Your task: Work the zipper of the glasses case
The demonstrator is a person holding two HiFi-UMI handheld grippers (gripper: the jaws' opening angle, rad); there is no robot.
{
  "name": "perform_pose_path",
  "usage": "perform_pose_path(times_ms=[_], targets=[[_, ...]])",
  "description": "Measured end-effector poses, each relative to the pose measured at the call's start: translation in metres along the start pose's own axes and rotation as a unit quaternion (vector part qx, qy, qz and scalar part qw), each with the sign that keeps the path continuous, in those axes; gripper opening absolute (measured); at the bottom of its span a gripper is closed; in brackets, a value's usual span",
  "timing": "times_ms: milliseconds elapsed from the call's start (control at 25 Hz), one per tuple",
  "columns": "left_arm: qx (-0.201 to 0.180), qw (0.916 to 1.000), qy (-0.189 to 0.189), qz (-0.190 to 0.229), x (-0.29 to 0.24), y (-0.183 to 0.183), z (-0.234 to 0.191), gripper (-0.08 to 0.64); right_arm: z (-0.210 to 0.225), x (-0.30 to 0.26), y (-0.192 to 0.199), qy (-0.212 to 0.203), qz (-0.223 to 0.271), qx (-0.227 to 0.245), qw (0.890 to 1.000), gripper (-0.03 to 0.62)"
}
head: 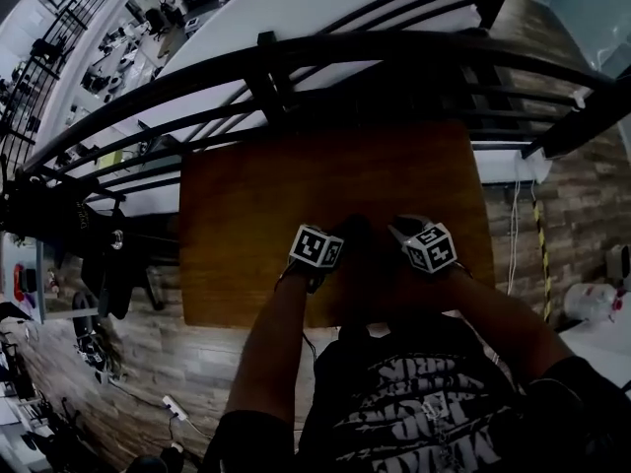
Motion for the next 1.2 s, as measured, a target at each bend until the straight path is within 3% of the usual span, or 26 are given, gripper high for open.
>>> perform_pose_path(times_ms=[120,200,320,400,520,760,960,1040,1120,1200], targets=[[-0.056,0.998,-0.017,0.022,0.001,-0.001,0.004,0.0,-0.014,0.033,-0.005,0.003,0.044,0.021,0.999,0.066],[-0.067,0.9935,-0.015,0.091,0.014,-0.004,0.018,0.0,-0.026,0.058,-0.003,0.01,0.062,0.009,0.998,0.051],[-0.023,0.9714,-0.014,0.236,0.053,-0.003,0.048,0.002,-0.044,0.096,0.004,0.03,0.088,-0.03,0.995,0.028],[-0.027,0.9581,-0.038,0.283,0.081,0.012,0.071,0.0,-0.056,0.125,0.01,0.045,0.11,-0.052,0.992,0.02],[-0.042,0.9424,-0.082,0.322,0.123,0.038,0.099,0.001,-0.072,0.162,0.013,0.07,0.139,-0.054,0.986,0.012],[-0.01,0.906,-0.148,0.397,0.193,0.078,0.139,0.0,-0.104,0.208,0.006,0.076,0.169,0.026,0.982,0.009],[-0.054,0.8733,-0.198,0.442,0.218,0.058,0.187,0.001,-0.118,0.239,-0.022,0.041,0.236,0.083,0.967,0.009],[-0.068,0.8556,-0.227,0.46,0.223,0.051,0.215,0.0,-0.118,0.255,-0.024,0.029,0.255,0.103,0.961,0.009],[-0.071,0.8364,-0.254,0.481,0.224,0.045,0.242,0.0,-0.111,0.273,-0.022,0.012,0.269,0.116,0.956,0.009],[-0.057,0.8241,-0.275,0.492,0.214,0.043,0.268,0.001,-0.096,0.291,-0.012,-0.008,0.278,0.126,0.952,0.009]])
Point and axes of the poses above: the fingertips, and each gripper's own axes: x backward along the fingers, z to its right, y out of its underside, the point moved 6 cm from there along x, backward along the fingers, and after that the axes turned 7 degrees about y, right-handed, at the moved point
